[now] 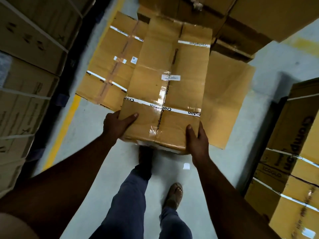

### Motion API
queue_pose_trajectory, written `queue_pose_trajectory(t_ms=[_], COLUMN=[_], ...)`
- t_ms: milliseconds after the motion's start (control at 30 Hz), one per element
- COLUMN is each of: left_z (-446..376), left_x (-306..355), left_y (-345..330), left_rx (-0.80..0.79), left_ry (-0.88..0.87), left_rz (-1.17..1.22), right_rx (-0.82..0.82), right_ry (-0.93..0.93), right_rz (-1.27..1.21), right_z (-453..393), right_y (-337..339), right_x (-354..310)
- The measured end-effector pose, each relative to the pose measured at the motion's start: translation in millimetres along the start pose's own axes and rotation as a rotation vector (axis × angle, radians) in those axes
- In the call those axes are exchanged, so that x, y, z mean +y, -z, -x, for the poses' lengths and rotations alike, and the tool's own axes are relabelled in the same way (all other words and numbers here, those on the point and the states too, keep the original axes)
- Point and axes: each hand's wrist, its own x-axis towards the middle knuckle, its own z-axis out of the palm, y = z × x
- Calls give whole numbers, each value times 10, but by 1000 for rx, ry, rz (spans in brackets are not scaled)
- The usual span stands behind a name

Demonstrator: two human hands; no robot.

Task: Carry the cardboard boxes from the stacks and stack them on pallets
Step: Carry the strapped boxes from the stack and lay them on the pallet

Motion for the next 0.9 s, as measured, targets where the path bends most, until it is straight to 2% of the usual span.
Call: queue_pose_trajectory(t_ms=[200, 333, 567, 667, 767, 900], left_z=[1595, 2622, 3973, 4333, 4684, 5213], left_x=[-284, -644, -905, -1070, -1348, -1862], left_y=[10, -95, -351, -456, -575, -763], left_rx=[-137, -115, -226, -221, -258, -383], left_ry=[-56, -51, -185, -205, -239, -199], left_rz=[176, 155, 149, 139, 110, 172], right_rx=[-60, -89, 35, 114, 188, 249], right_ry=[135, 202, 252, 268, 290, 298], right_rz=[38, 106, 84, 78, 67, 75], right_z=[1101, 1943, 3292, 3793, 4320, 4992], right_y=[842, 1517, 2537, 2837, 3055, 3338], right_x=[153, 411, 809, 1115, 1467, 2008])
